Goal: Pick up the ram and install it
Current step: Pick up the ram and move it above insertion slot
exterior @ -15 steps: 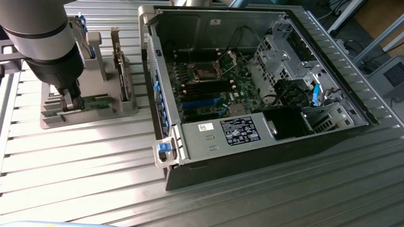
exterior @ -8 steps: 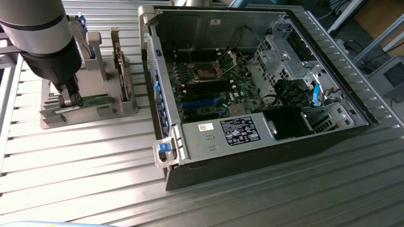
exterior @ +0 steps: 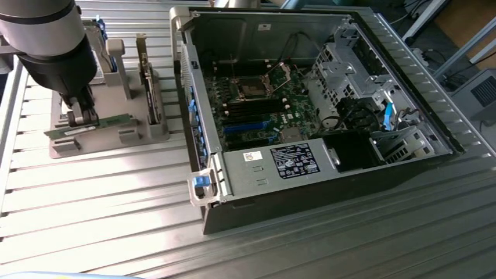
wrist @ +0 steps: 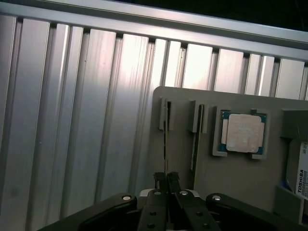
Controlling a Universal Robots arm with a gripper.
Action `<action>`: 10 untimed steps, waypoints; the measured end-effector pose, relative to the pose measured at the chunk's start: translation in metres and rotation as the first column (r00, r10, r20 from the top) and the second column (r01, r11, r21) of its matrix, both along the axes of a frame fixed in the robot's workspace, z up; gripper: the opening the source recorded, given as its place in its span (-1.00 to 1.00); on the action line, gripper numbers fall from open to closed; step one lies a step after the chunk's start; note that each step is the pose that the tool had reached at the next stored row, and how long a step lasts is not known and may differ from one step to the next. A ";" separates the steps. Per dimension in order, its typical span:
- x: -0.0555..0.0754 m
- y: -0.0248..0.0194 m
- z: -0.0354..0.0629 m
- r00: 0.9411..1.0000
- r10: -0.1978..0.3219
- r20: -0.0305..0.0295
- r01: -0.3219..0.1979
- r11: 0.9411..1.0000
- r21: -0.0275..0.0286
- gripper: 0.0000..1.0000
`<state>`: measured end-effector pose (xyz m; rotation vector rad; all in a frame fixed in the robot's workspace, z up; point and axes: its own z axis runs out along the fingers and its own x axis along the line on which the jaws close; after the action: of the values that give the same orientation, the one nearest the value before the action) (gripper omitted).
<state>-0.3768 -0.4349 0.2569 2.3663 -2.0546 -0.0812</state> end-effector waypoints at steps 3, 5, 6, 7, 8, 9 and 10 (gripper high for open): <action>0.000 0.0000 0.0067 1.000 0.000 0.000 0.000 1.000 0.000 -0.73; 0.000 0.0000 0.0104 1.000 0.000 0.000 0.000 1.000 0.000 -0.73; 0.000 0.0000 0.0126 1.000 0.000 0.000 0.000 1.000 0.000 -0.73; 0.000 0.0000 0.0150 1.000 0.000 0.000 0.000 1.000 0.000 -0.73; 0.000 0.0000 0.0173 1.000 0.000 0.000 0.000 1.000 0.000 -0.73; 0.000 0.0000 0.0195 1.000 0.000 0.000 0.000 1.000 0.000 -0.73; 0.000 0.0000 0.0220 1.000 0.000 0.000 0.000 1.000 0.000 -0.73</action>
<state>-0.3768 -0.4349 0.2789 2.3663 -2.0546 -0.0812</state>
